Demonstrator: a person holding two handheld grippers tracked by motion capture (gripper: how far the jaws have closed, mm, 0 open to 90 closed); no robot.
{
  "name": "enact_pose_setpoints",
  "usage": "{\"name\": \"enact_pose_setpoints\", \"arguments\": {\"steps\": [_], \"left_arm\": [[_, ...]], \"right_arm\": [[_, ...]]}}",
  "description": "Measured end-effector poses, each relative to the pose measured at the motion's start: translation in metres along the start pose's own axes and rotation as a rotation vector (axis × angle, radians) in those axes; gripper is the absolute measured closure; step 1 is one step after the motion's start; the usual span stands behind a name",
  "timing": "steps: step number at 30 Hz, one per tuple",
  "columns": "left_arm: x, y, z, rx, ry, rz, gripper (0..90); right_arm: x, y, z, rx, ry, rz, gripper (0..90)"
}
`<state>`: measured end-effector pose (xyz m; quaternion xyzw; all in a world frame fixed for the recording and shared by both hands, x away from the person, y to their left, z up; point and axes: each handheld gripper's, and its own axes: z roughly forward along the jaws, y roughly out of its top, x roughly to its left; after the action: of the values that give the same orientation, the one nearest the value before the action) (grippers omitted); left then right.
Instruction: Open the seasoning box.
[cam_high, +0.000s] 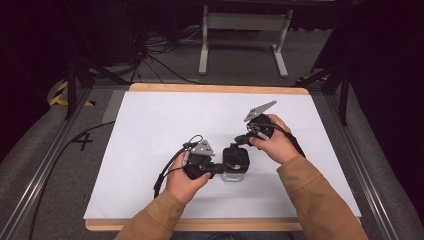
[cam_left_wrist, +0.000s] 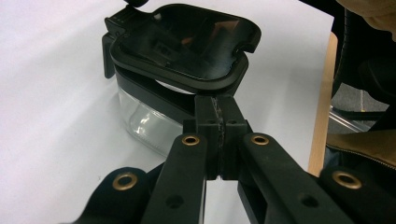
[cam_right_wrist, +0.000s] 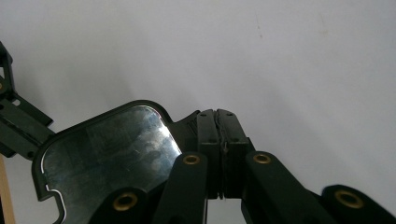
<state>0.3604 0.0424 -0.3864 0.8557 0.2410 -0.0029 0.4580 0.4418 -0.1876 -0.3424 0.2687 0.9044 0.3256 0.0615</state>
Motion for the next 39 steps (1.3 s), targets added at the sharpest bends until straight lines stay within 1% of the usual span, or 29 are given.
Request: {"name": "enact_pose_setpoints", "arguments": {"steps": [2, 3, 4, 5, 6, 7, 8, 10, 12, 15, 17, 19, 21, 22, 23, 24, 25, 27, 29, 31, 32, 33, 35, 36, 38, 39], "left_arm": [[0.000, 0.000, 0.000, -0.001, 0.000, 0.001, 89.8], [0.000, 0.000, -0.001, -0.001, 0.001, 0.004, 89.8], [0.000, 0.000, -0.001, -0.001, 0.001, 0.004, 89.7], [-0.001, 0.000, 0.000, -0.009, 0.001, 0.004, 89.7], [-0.001, 0.000, 0.000, -0.011, 0.003, 0.010, 89.7], [-0.001, 0.000, 0.000, -0.013, 0.010, 0.014, 89.7], [-0.001, 0.000, 0.000, -0.013, 0.010, 0.014, 89.7], [-0.001, 0.000, -0.001, -0.014, 0.011, 0.014, 89.7], [-0.001, 0.000, -0.001, -0.016, 0.014, 0.015, 89.6], [-0.001, 0.000, -0.002, -0.024, 0.018, 0.017, 89.5], [-0.001, 0.000, -0.002, -0.027, 0.021, 0.017, 89.4], [-0.001, 0.000, -0.003, -0.035, 0.026, 0.017, 89.4], [-0.001, 0.001, -0.004, -0.045, 0.025, 0.020, 89.4], [-0.001, 0.001, -0.004, -0.049, 0.026, 0.018, 89.4], [-0.001, 0.001, -0.005, -0.050, 0.026, 0.021, 89.2], [-0.001, 0.001, -0.005, -0.051, 0.026, 0.017, 89.2], [-0.001, 0.001, -0.005, -0.056, 0.024, 0.016, 89.2], [-0.001, 0.002, -0.007, -0.061, 0.030, 0.015, 89.2], [-0.001, 0.003, -0.007, -0.073, 0.028, 0.014, 89.0], [0.000, 0.006, -0.008, -0.085, 0.029, 0.019, 88.3], [0.001, 0.008, -0.009, -0.083, 0.035, 0.019, 88.2], [0.001, 0.009, -0.009, -0.095, 0.040, 0.018, 88.2], [0.002, 0.012, -0.009, -0.104, 0.048, 0.022, 88.8], [0.003, 0.013, -0.009, -0.109, 0.048, 0.016, 88.8], [0.004, 0.014, -0.010, -0.112, 0.051, 0.019, 88.8], [0.005, 0.015, -0.009, -0.123, 0.052, 0.018, 88.8]], "right_arm": [[0.001, -0.001, -0.001, -0.007, 0.005, 0.004, 90.0], [0.002, -0.005, -0.004, -0.027, -0.005, 0.003, 90.0], [0.002, -0.005, -0.004, -0.027, -0.005, 0.003, 90.0], [0.003, -0.006, -0.007, -0.039, -0.006, 0.003, 90.0], [0.004, -0.010, -0.012, -0.072, -0.007, 0.005, 90.0], [0.007, -0.019, -0.024, -0.144, -0.012, 0.013, 90.0], [0.007, -0.019, -0.024, -0.144, -0.012, 0.013, 90.0], [0.014, -0.031, -0.037, -0.208, -0.015, 0.021, 90.0], [0.019, -0.044, -0.047, -0.237, -0.018, 0.021, 90.0], [0.026, -0.061, -0.054, -0.236, -0.018, 0.024, 90.0], [0.031, -0.071, -0.056, -0.229, -0.008, 0.027, 90.0], [0.036, -0.078, -0.056, -0.211, -0.005, 0.011, 90.0], [0.044, -0.085, -0.051, -0.188, 0.014, -0.002, 90.0], [0.044, -0.085, -0.051, -0.188, 0.014, -0.002, 90.0], [0.049, -0.087, -0.047, -0.181, 0.025, -0.009, 90.0], [0.049, -0.087, -0.047, -0.181, 0.025, -0.009, 90.0], [0.052, -0.088, -0.041, -0.170, 0.032, -0.017, 90.0], [0.053, -0.088, -0.039, -0.163, 0.034, -0.020, 90.0], [0.055, -0.088, -0.034, -0.150, 0.034, -0.023, 90.0], [0.056, -0.088, -0.031, -0.148, 0.038, -0.025, 90.0], [0.056, -0.087, -0.031, -0.149, 0.038, -0.025, 90.0], [0.056, -0.087, -0.031, -0.153, 0.040, -0.026, 90.0], [0.057, -0.087, -0.031, -0.161, 0.040, -0.028, 90.0], [0.057, -0.087, -0.030, -0.168, 0.040, -0.031, 90.0], [0.058, -0.086, -0.030, -0.172, 0.038, -0.029, 90.0], [0.058, -0.086, -0.030, -0.177, 0.034, -0.029, 90.0]]}}
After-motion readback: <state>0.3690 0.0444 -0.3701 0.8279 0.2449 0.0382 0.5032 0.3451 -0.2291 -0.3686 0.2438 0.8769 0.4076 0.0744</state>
